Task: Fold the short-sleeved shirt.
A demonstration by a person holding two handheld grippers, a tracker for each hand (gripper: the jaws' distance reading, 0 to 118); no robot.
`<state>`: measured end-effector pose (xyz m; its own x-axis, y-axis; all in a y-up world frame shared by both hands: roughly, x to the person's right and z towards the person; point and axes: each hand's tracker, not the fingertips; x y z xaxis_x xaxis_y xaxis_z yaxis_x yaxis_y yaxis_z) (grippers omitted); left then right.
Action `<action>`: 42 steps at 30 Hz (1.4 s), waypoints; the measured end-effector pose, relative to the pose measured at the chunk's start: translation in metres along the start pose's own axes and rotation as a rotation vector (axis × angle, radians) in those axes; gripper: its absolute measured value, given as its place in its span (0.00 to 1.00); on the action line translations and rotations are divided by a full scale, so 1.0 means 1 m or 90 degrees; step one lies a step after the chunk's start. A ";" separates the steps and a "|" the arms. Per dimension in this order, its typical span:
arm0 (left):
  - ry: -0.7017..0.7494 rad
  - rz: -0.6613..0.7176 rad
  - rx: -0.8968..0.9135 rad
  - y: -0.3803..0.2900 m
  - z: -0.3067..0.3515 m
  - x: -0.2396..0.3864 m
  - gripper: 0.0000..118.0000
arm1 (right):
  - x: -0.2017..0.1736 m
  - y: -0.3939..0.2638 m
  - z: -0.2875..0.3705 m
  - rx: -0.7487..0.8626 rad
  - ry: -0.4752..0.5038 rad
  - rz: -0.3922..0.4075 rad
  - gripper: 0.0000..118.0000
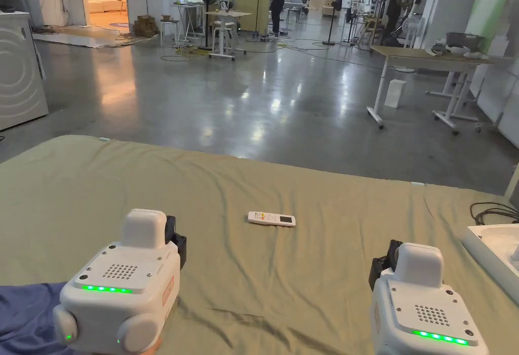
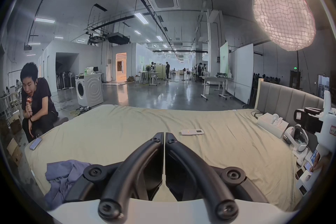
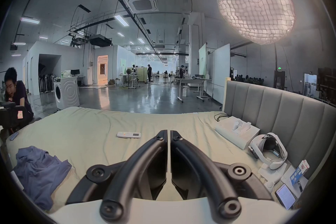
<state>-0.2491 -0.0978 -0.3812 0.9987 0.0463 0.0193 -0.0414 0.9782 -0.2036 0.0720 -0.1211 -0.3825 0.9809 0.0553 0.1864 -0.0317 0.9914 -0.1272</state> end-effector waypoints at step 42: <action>0.055 0.047 -0.414 -0.057 -0.012 -0.185 0.56 | -0.037 -0.039 -0.007 -0.100 0.079 0.060 0.02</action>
<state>-0.4309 -0.1645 -0.3844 0.9937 0.0663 -0.0904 -0.1118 0.6503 -0.7514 0.0383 -0.1628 -0.3910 0.9914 0.1225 0.0463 -0.1039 0.9512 -0.2906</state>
